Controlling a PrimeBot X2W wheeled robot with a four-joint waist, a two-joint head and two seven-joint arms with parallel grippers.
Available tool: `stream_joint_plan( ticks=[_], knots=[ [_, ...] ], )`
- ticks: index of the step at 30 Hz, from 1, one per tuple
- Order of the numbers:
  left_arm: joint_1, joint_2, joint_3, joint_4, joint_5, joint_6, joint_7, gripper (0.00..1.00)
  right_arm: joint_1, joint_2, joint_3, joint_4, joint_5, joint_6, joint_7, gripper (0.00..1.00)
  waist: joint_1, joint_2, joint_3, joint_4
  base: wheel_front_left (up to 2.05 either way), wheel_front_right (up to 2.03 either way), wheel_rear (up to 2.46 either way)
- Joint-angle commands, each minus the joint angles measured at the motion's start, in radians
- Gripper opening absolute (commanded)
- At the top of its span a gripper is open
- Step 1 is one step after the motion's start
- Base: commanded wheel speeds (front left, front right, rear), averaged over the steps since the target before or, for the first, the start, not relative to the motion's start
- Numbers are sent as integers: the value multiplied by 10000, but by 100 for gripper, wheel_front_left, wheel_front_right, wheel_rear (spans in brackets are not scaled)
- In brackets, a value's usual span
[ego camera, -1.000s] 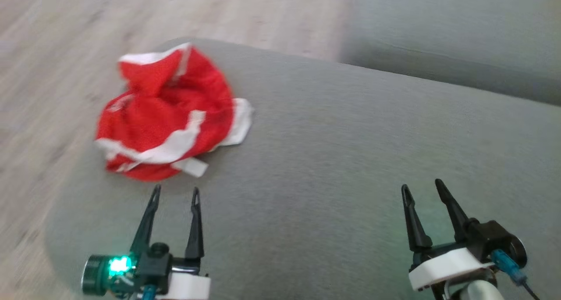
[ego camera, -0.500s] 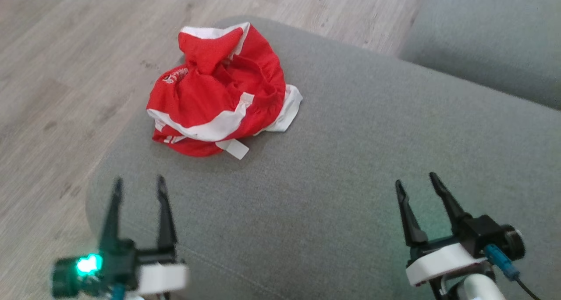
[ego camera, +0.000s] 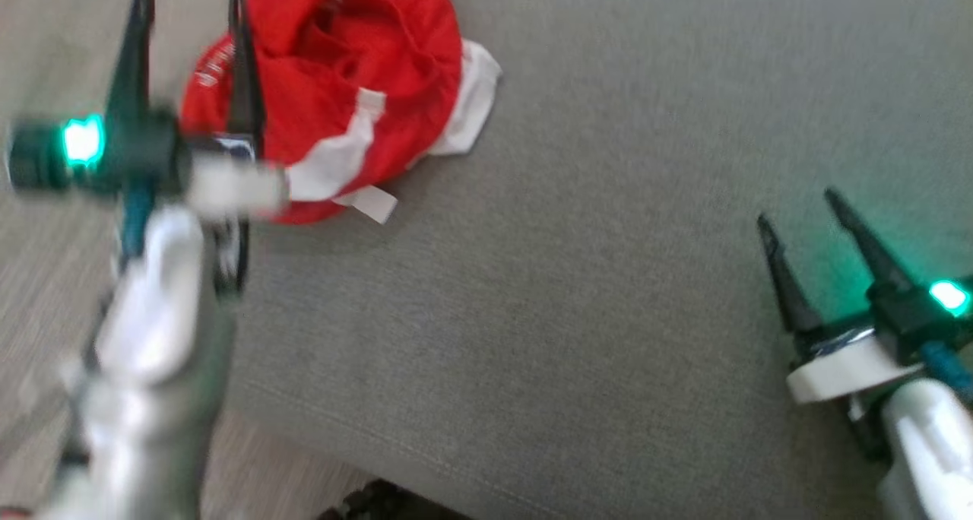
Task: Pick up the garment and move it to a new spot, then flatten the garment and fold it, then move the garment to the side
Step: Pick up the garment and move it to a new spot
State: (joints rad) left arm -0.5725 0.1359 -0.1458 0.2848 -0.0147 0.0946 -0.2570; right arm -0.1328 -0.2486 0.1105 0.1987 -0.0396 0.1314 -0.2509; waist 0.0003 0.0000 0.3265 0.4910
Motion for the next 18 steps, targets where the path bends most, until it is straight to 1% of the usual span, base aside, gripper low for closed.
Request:
stream_joint_plan(
  ticks=[1, 5, 9, 12, 14, 17, 18],
  knots=[
    [-1177, 467, 273, 383, 20, -160, 126, 100, -338, -341, 274, -433, -93, -7, -109, 100, -3, 0, 1231, -360, 0, 0, 0],
    [-3489, 849, 239, 2424, 94, -539, 877, 100, -811, -822, 475, -694, -62, -7, -109, 100, -3, 0, 2018, -782, 0, 0, 0],
    [-4983, 1267, 324, 4302, 83, -743, 1954, 100, -1165, -990, 446, -896, -52, -7, -109, 100, -3, 0, 2655, -1251, 0, 0, 0],
    [-5640, 1473, 305, 5573, -44, -1143, 2650, 100, -1335, -1062, 413, -992, -42, -7, -109, 100, -3, 0, 3043, -1583, 0, 0, 0],
    [-5897, 1644, 280, 6267, -67, -1302, 2915, 100, -1428, -1079, 388, -1026, -34, -7, -109, 100, -3, 0, 3259, -1769, 0, 0, 0],
    [-6119, 1904, 126, 7078, 82, -1336, 3013, 100, -1503, -1083, 347, -1076, -34, -7, -109, 100, -3, 0, 3515, -1955, 0, 0, 0],
    [-6228, 1900, 74, 7440, 67, -1378, 2919, 58, -1506, -1093, 317, -1098, -42, -7, -109, 100, -3, 0, 3596, -1995, 0, 0, 0]
  ],
)
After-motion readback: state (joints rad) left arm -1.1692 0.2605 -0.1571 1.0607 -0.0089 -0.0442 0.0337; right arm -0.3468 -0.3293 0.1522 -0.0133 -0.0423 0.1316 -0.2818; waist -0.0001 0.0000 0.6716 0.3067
